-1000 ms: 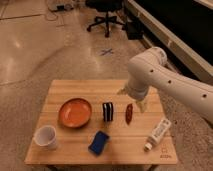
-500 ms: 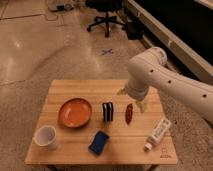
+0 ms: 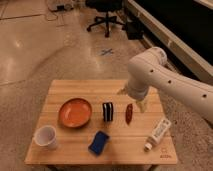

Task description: Knock the eraser over

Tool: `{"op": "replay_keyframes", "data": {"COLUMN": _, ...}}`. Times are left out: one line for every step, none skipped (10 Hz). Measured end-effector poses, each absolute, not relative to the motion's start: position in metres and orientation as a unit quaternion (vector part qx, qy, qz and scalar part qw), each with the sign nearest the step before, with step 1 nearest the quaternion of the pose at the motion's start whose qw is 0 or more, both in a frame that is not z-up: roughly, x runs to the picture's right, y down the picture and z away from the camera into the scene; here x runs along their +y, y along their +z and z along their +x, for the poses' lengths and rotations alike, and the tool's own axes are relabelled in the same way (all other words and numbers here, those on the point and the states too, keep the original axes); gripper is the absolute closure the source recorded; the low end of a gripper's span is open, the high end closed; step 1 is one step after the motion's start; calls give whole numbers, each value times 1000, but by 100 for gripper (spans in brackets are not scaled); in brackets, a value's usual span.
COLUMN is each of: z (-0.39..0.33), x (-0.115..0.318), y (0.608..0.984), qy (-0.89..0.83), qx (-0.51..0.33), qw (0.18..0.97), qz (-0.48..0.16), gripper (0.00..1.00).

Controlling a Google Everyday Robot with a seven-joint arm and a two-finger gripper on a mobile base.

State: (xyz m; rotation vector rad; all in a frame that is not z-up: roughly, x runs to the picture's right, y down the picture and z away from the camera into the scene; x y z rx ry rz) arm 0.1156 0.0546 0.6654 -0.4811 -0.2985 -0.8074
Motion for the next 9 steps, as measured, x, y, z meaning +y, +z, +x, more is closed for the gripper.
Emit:
{"op": "replay_keyframes", "data": {"z": 112, "x": 59, "y": 668, "qy": -396, "qx": -146, "qw": 876, "qz": -233, "gripper": 20}}
{"op": "replay_keyframes", "data": {"z": 106, "x": 65, "y": 671, "qy": -406, "qx": -153, "qw": 869, "qz": -236, "gripper": 20}}
{"op": "replay_keyframes", "data": {"z": 99, "x": 72, "y": 675, "qy": -417, "qx": -162, "qw": 861, "qz": -239, "gripper": 20}}
{"op": "replay_keyframes", "data": {"z": 93, "x": 80, "y": 679, "qy": -426, "qx": -170, "qw": 854, "qz": -244, "gripper": 20}}
{"op": "replay_keyframes", "data": {"z": 87, "x": 90, "y": 685, "qy": -435, "qx": -182, "qw": 846, "qz": -250, "gripper": 20}}
{"op": "replay_keyframes", "data": {"z": 84, "x": 96, "y": 689, "qy": -440, "qx": -189, "qw": 840, "qz": -254, "gripper": 20}}
{"op": "replay_keyframes", "data": {"z": 77, "x": 106, "y": 697, "qy": -452, "qx": -203, "qw": 829, "qz": -260, "gripper": 20}}
{"op": "replay_keyframes", "data": {"z": 74, "x": 112, "y": 702, "qy": -460, "qx": -211, "qw": 822, "qz": -262, "gripper": 20}}
{"op": "replay_keyframes", "data": {"z": 71, "x": 118, "y": 706, "qy": -468, "qx": -216, "qw": 815, "qz": -265, "gripper": 20}}
